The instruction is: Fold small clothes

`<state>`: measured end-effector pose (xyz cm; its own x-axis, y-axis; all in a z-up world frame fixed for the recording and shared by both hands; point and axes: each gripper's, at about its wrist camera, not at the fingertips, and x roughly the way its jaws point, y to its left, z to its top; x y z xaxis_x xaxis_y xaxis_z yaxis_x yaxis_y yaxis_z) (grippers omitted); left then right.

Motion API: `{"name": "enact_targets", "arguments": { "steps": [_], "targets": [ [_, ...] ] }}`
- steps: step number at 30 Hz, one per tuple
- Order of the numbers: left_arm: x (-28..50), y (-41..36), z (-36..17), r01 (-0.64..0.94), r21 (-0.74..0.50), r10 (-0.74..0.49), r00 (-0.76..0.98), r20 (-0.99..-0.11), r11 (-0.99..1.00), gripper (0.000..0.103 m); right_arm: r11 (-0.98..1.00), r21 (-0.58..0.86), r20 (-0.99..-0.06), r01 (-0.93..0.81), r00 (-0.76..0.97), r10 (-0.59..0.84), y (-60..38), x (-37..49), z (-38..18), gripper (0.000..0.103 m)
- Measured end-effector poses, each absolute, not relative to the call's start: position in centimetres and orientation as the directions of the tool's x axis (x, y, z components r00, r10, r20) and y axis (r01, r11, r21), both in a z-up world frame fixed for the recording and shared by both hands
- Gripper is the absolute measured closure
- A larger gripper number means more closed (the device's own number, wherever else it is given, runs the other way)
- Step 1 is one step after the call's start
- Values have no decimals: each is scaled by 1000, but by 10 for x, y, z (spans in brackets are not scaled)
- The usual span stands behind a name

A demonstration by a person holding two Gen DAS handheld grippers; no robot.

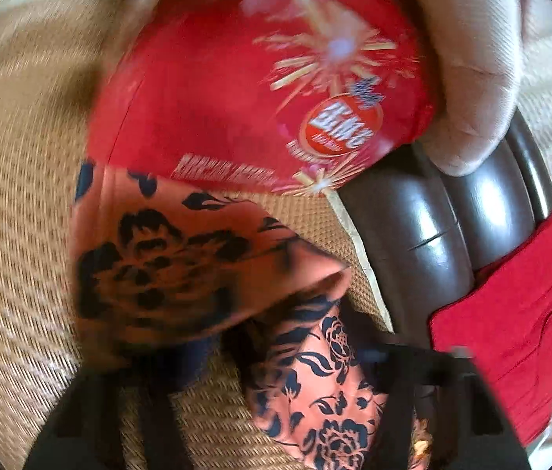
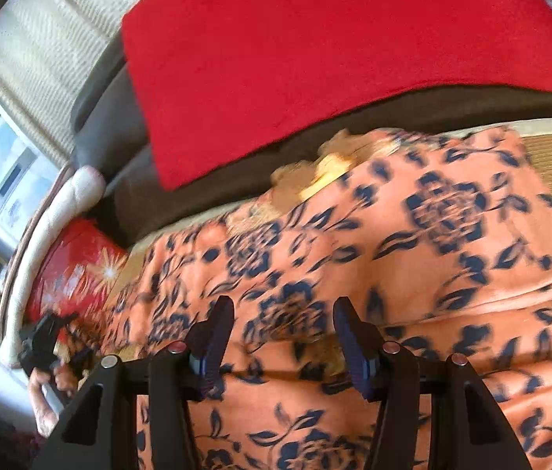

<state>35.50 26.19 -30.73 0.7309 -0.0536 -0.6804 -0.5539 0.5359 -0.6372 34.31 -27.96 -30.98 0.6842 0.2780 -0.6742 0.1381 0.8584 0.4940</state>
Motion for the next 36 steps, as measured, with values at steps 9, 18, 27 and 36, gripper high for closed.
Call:
{"name": "enact_targets", "arguments": {
  "steps": [9,18,27,36],
  "targets": [
    [351,147,-199,-261,-397,-8,828,-560,880,97,669,621,-596,408,800,65,-400,302,-290,46],
    [313,-148,-125,422,-55,-387,762,-519,905,95,521,710,-502,473,859,-95,-487,247,-263,46],
    [288,-128,-121,364,-129,-376,770,-515,922,27,572,713,-505,405,863,18,-481,263,-256,46],
    [295,107,-182,-243,-325,-14,781,-624,914,25,698,638,-549,326,828,115,-430,294,-253,44]
  ]
}}
